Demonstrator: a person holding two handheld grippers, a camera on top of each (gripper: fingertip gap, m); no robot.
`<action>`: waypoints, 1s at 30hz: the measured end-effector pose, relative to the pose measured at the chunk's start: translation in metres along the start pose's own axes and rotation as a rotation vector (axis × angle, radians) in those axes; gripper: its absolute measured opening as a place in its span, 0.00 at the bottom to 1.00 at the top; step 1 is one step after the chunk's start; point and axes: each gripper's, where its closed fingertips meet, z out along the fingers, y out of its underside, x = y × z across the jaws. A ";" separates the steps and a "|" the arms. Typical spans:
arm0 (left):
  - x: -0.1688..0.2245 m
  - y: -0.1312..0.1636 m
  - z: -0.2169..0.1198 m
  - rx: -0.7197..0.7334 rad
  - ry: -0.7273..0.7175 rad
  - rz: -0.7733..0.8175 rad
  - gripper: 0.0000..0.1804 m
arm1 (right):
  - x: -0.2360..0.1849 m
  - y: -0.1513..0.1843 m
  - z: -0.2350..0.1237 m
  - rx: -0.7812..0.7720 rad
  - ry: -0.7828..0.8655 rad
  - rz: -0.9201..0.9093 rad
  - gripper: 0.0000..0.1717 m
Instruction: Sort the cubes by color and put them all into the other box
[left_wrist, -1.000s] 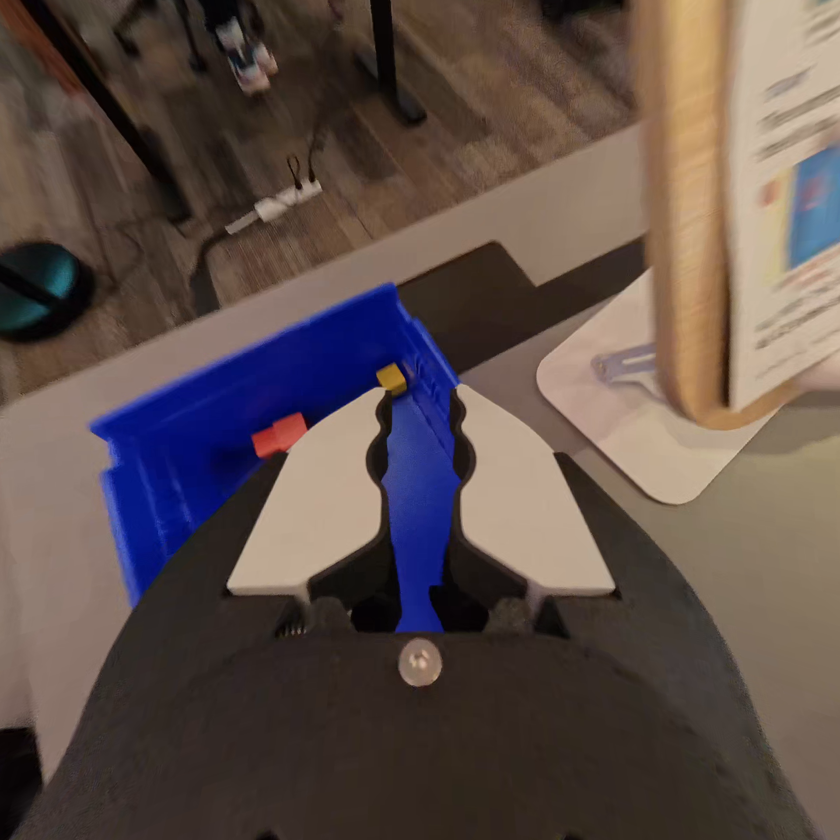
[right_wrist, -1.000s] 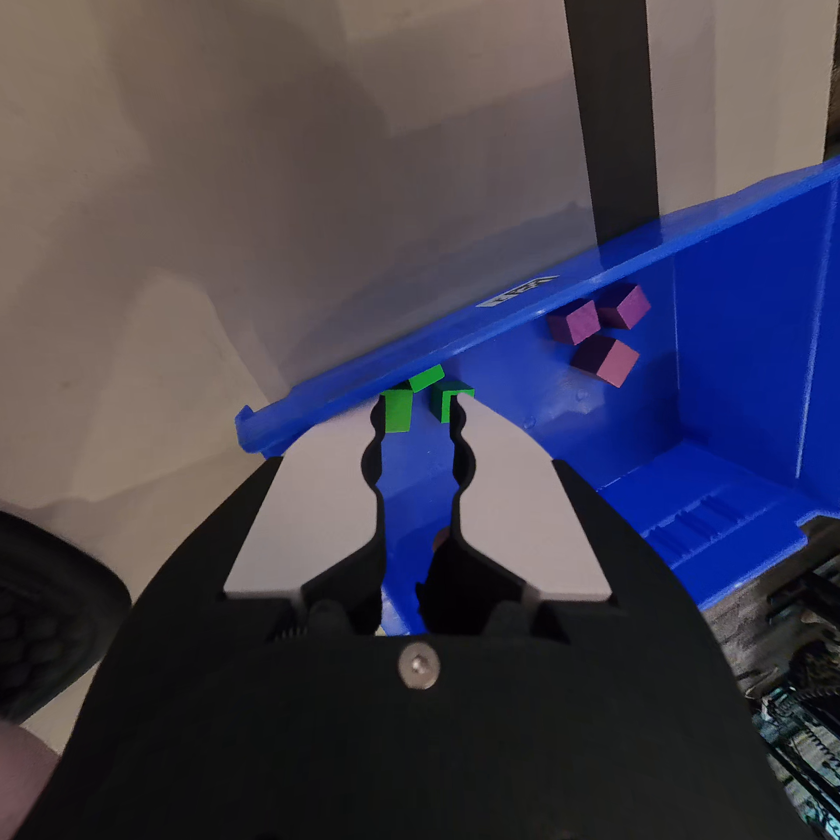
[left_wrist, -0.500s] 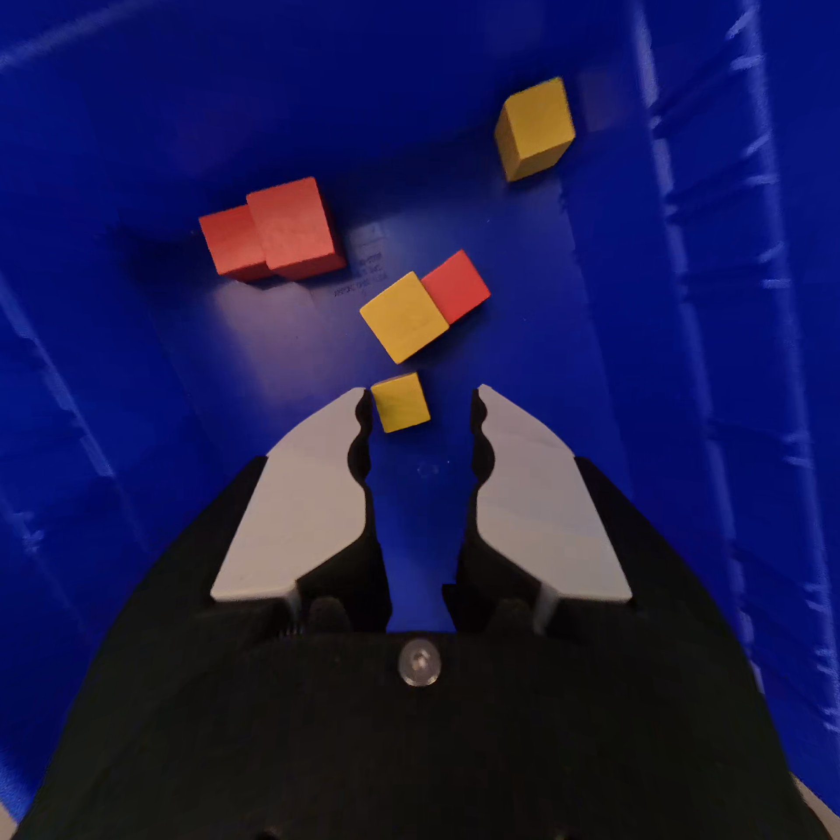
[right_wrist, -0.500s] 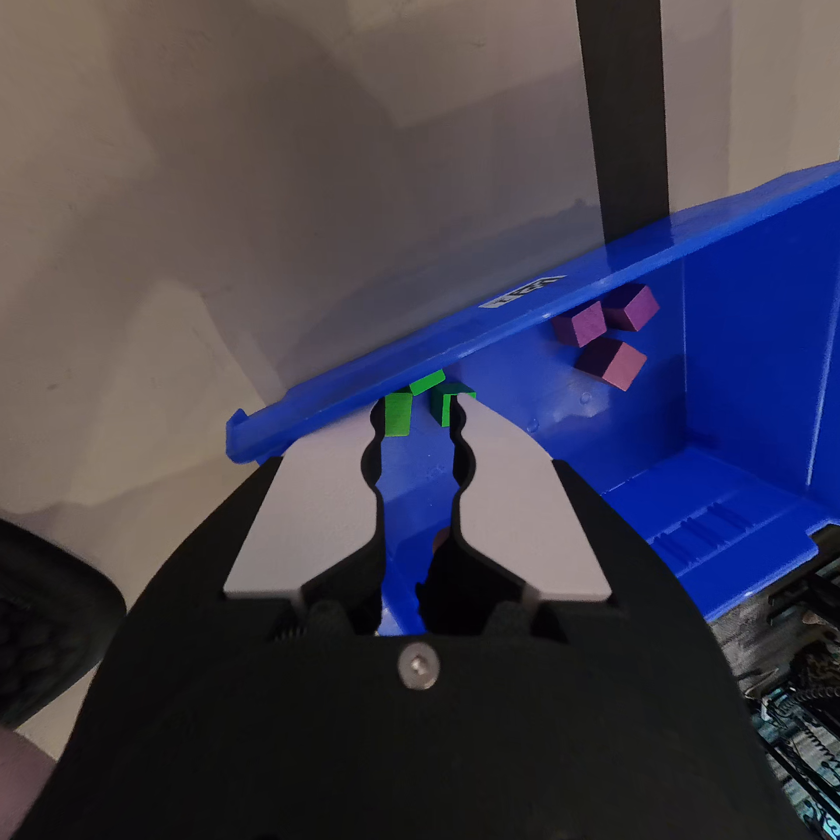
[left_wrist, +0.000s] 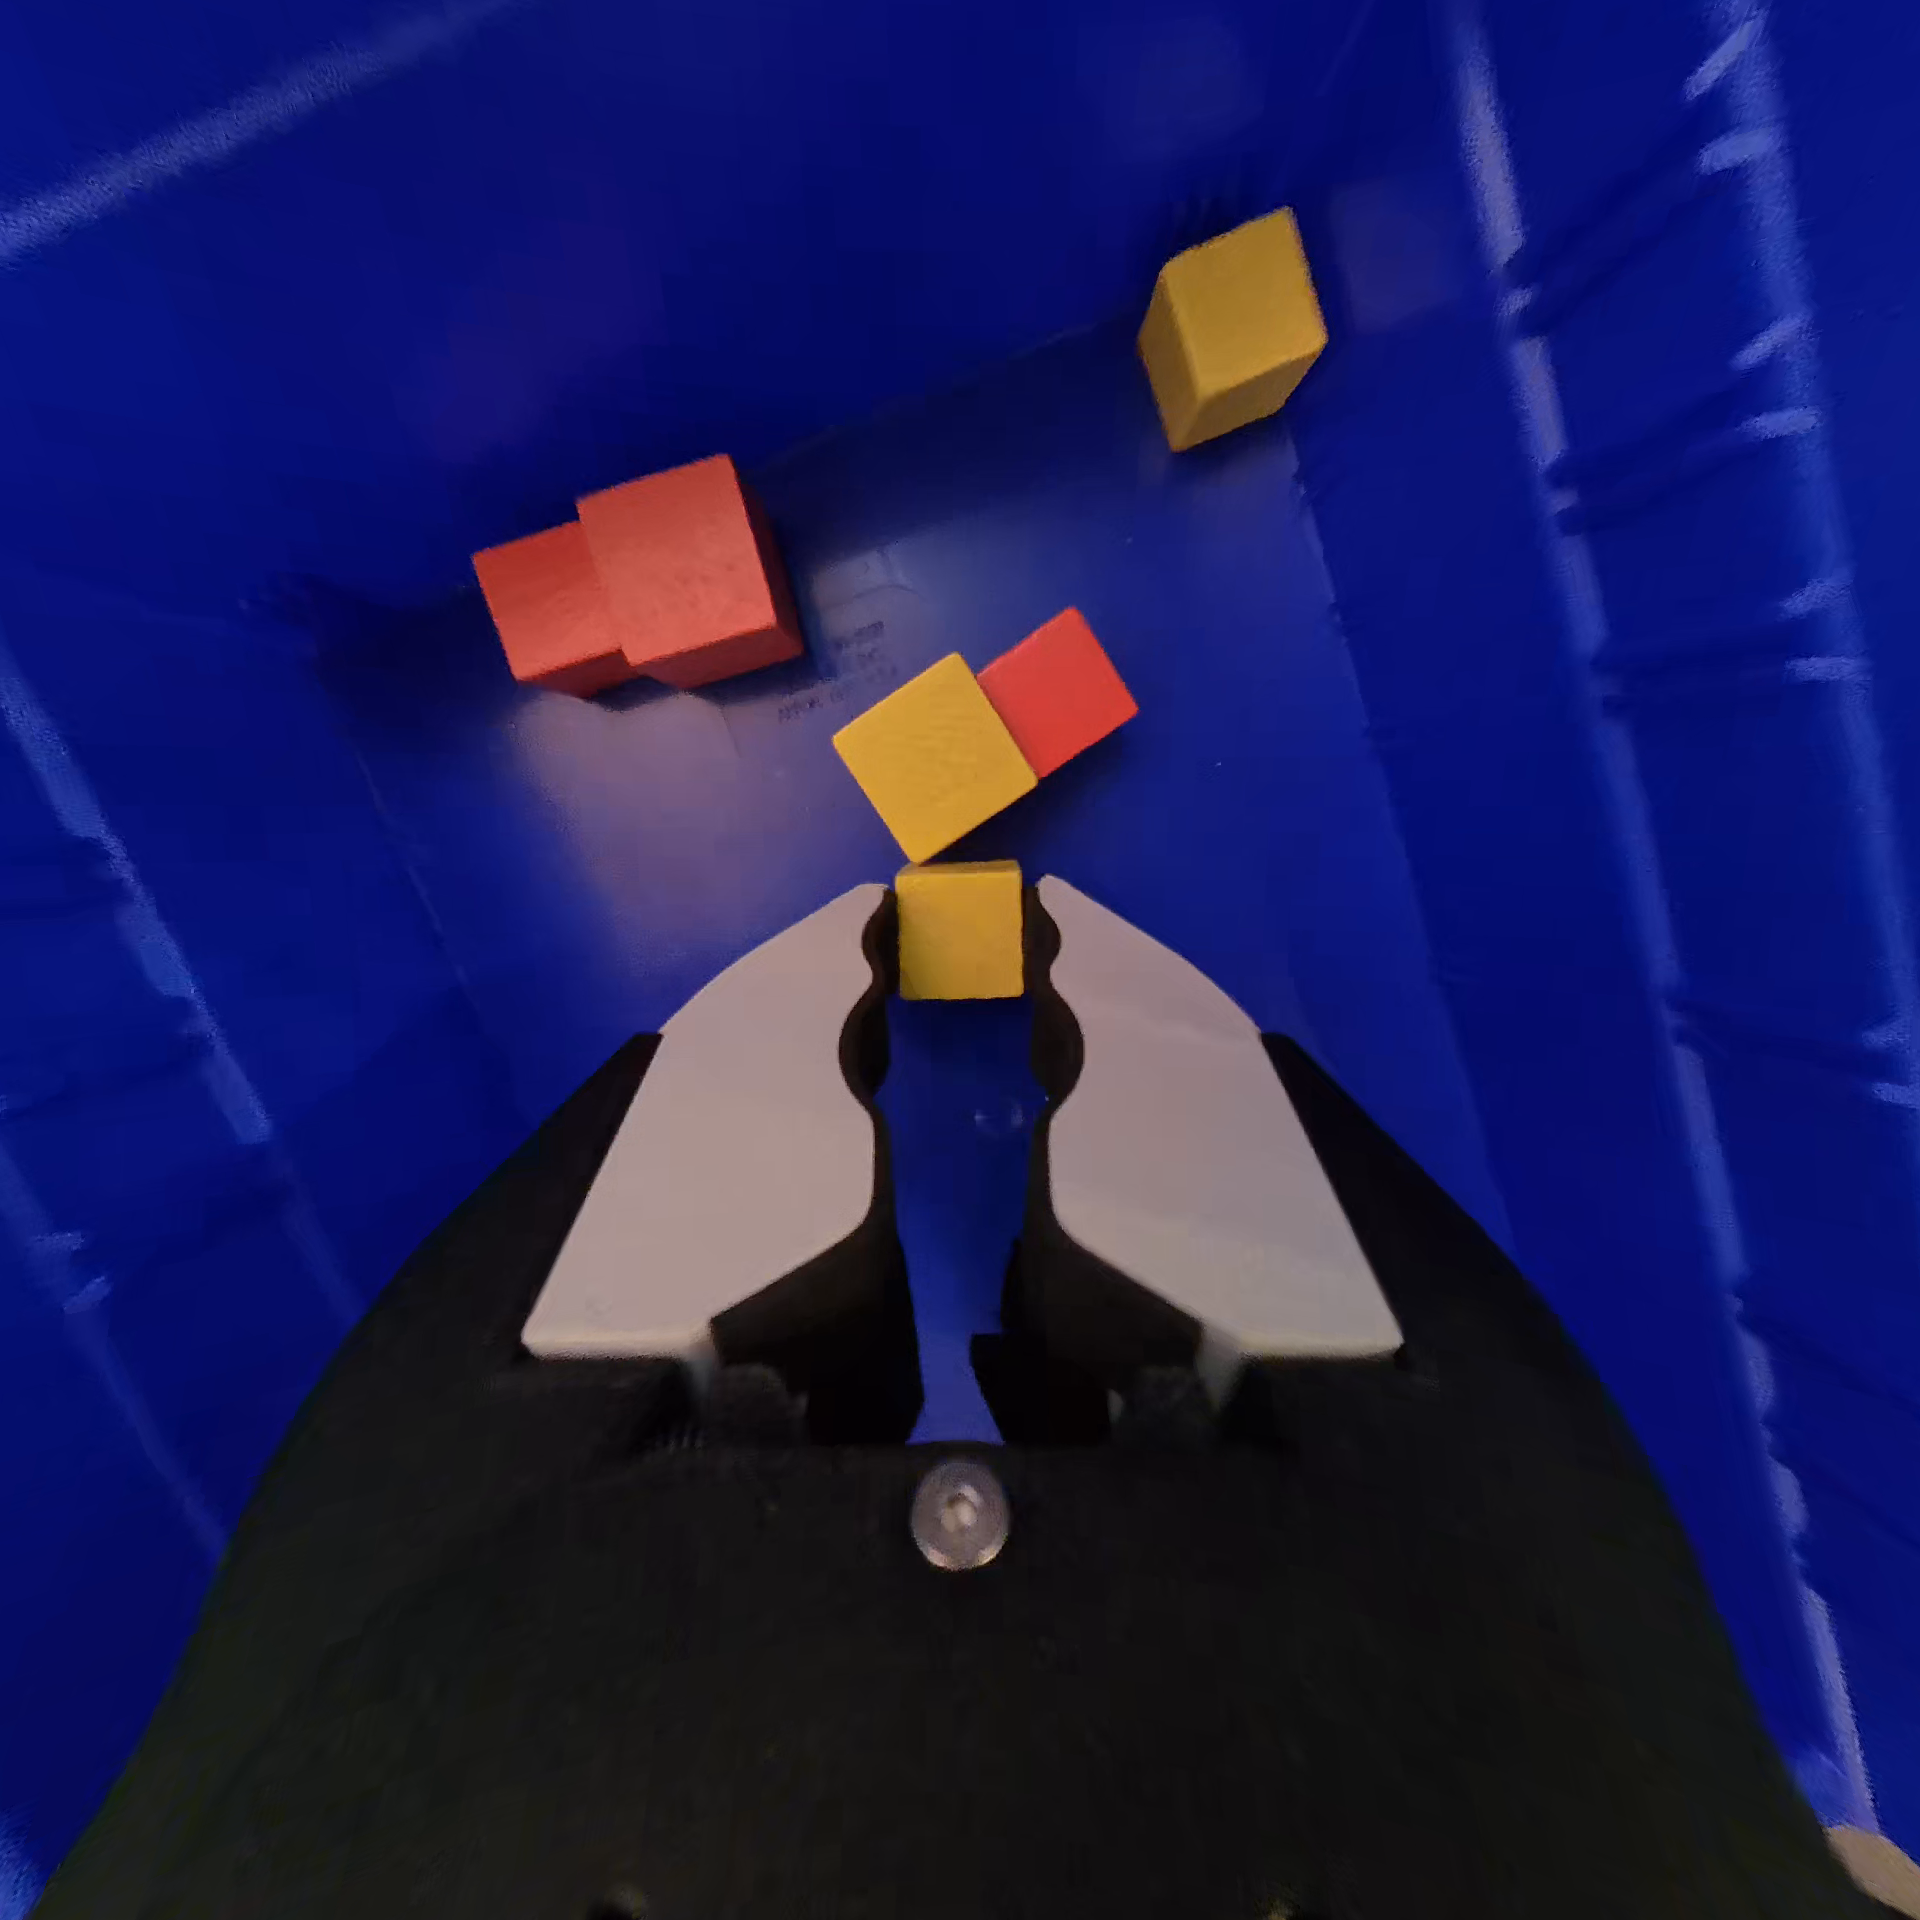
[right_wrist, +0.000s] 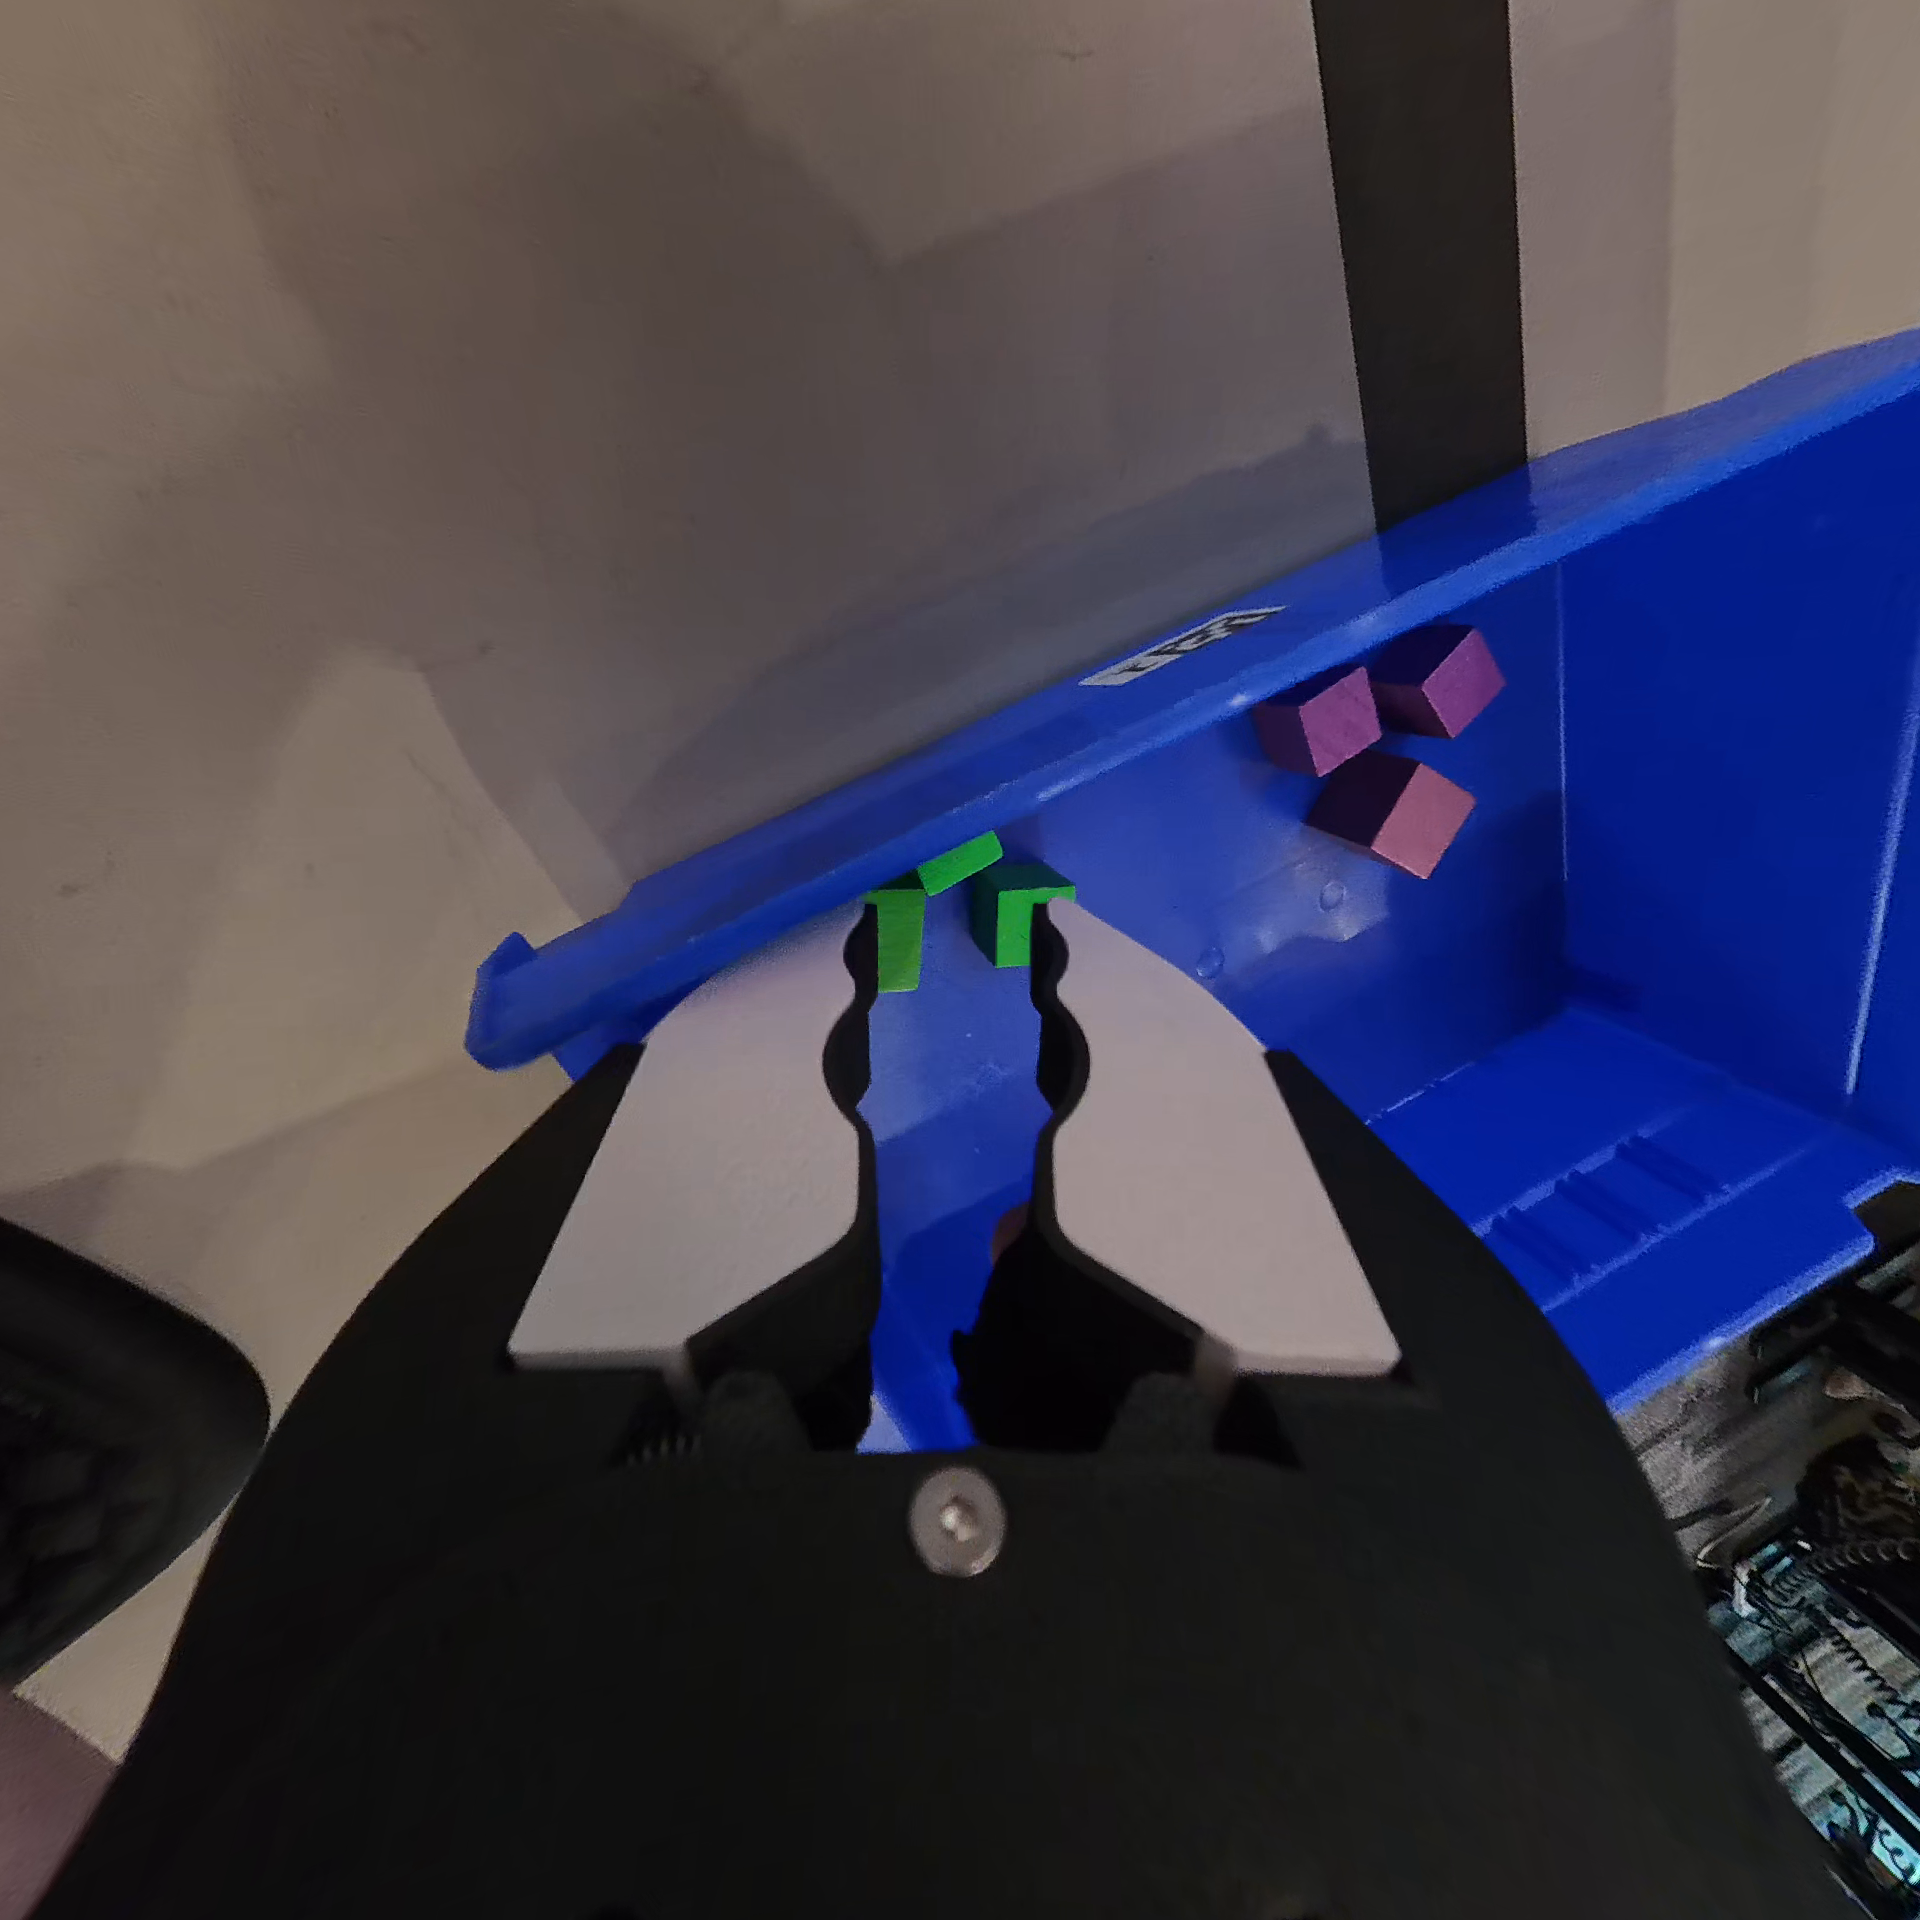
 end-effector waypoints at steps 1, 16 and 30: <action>0.001 -0.004 -0.006 0.029 0.009 0.000 0.13 | 0.002 0.001 -0.001 -0.002 0.010 0.004 0.17; 0.151 -0.087 -0.235 0.798 0.502 0.268 0.13 | 0.057 -0.062 -0.144 0.475 0.583 0.008 0.20; 0.380 -0.066 -0.266 0.806 1.373 0.412 0.12 | -0.077 -0.228 -0.207 1.201 0.798 -0.442 0.26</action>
